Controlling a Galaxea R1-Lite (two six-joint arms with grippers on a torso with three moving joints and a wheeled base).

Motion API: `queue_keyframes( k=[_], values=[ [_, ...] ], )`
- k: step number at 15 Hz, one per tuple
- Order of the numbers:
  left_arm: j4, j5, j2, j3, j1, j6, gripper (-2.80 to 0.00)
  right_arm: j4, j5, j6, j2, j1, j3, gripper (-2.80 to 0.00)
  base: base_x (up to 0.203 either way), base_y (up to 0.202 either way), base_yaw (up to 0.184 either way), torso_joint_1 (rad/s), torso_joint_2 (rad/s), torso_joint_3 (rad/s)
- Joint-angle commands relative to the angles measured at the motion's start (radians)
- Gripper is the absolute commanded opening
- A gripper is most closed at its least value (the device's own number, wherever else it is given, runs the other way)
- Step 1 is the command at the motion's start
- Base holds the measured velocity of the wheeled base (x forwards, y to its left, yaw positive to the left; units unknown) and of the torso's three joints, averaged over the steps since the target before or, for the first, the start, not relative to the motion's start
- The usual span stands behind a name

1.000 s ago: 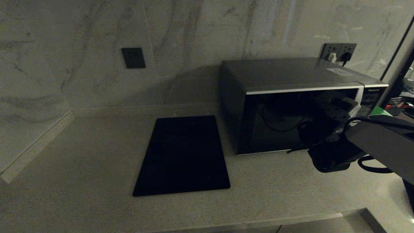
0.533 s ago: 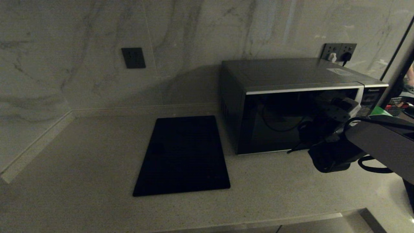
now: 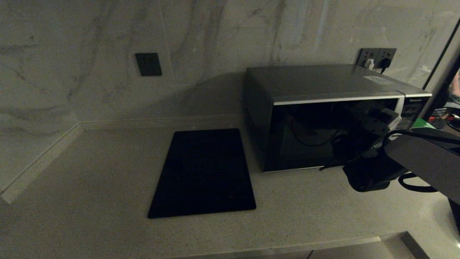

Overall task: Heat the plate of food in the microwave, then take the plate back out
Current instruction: Open the microwave oven

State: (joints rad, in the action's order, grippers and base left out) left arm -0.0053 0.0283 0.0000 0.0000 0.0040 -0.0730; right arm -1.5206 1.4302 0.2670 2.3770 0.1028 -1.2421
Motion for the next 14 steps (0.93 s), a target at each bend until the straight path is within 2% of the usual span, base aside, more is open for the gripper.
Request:
queue_keyframes(
  k=[1, 12, 13, 14],
  values=[
    [-0.001, 0.001, 0.002, 0.000, 0.001, -0.001, -2.80, -0.009, 0.009, 0.001, -0.002, 0.000, 0.000, 0.00, 0.000, 0.000, 0.000, 0.000, 0.00, 0.000],
    [-0.001, 0.001, 0.002, 0.000, 0.001, -0.001, -2.80, -0.009, 0.009, 0.003, -0.001, 0.000, -0.002, 0.00, 0.000, 0.000, 0.000, 0.000, 0.00, 0.000],
    [-0.001, 0.001, 0.002, 0.000, 0.001, -0.001, -2.80, -0.009, 0.007, 0.004, -0.001, 0.000, -0.002, -0.17, 0.000, 0.000, 0.000, 0.000, 0.00, 0.000],
    [-0.001, 0.001, 0.002, 0.000, 0.001, -0.001, -2.80, -0.009, 0.007, 0.004, -0.001, 0.000, -0.007, -2.80, 0.000, 0.000, 0.000, 0.000, 0.00, 0.000]
  ],
)
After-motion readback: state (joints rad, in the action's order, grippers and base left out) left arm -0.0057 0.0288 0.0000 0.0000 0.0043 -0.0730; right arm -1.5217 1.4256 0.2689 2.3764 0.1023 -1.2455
